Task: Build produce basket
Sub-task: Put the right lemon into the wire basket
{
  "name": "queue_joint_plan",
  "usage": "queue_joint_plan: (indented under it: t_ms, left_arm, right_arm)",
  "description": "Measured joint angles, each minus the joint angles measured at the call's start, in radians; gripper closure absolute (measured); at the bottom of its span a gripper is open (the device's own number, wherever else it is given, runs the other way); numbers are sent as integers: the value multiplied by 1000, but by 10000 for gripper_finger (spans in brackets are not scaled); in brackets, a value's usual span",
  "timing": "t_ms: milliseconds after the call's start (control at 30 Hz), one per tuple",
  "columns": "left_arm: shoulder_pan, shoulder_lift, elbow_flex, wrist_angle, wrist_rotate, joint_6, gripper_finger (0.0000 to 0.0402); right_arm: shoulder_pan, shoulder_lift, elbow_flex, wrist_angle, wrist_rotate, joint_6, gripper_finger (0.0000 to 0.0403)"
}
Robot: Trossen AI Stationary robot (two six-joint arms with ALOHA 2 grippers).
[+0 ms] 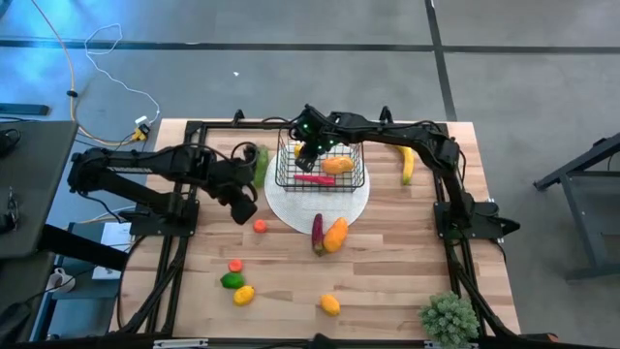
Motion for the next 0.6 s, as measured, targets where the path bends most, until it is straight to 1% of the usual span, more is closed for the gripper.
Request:
queue_joint_plan:
  t_ms: [167, 367, 467, 600]
  left_arm:
    - [-50, 0, 0, 1, 5, -15, 273]
    - [-101, 0, 0, 3, 4, -18, 272]
    - [-120, 0, 0, 4, 4, -18, 272]
    - [-140, 0, 0, 4, 3, -27, 272]
  right_arm:
    - [-11, 19, 0, 49, 0, 0, 288]
    - [-19, 35, 0, 60, 1, 1, 287]
    - [-19, 41, 0, 55, 1, 1, 274]
    - [-19, 39, 0, 67, 2, 1, 245]
